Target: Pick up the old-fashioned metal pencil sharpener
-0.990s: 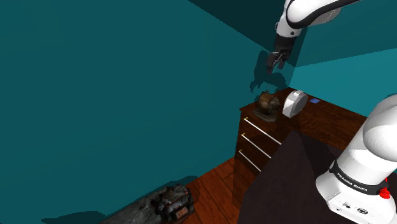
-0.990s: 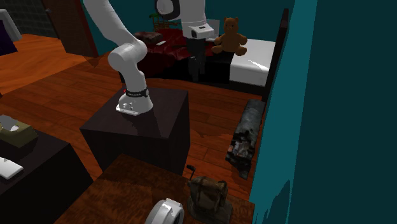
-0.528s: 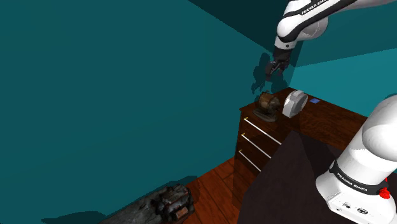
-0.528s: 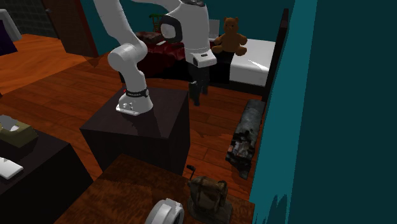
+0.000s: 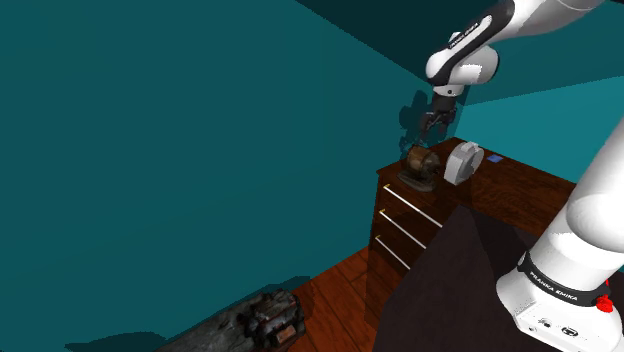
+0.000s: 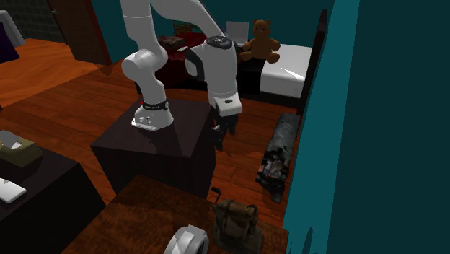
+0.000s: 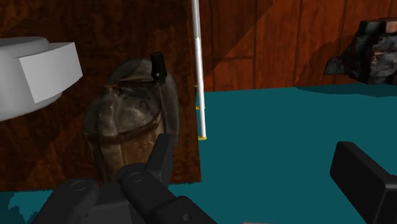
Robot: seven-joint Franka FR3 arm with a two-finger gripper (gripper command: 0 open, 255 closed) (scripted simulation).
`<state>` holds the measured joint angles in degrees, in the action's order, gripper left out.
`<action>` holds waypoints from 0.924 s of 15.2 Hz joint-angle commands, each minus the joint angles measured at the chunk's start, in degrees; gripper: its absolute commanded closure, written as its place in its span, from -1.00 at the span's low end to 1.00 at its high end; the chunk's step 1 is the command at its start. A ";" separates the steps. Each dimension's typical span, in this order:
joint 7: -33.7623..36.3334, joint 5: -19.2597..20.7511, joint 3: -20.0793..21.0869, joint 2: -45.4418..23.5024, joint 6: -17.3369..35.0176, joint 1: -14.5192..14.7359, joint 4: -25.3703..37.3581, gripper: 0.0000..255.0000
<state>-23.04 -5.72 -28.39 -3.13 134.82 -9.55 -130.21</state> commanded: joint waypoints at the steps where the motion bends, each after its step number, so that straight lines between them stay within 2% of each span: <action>1: -2.37 -3.54 -0.44 -4.36 1.03 -1.05 1.94 -1.00; 7: -8.91 -13.41 0.77 -17.50 2.39 -6.85 9.27 -1.00; 14: -12.80 -21.01 3.85 -31.88 1.98 -15.10 19.86 -1.00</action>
<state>-35.56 -25.73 -25.04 -32.70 137.11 -23.44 -112.40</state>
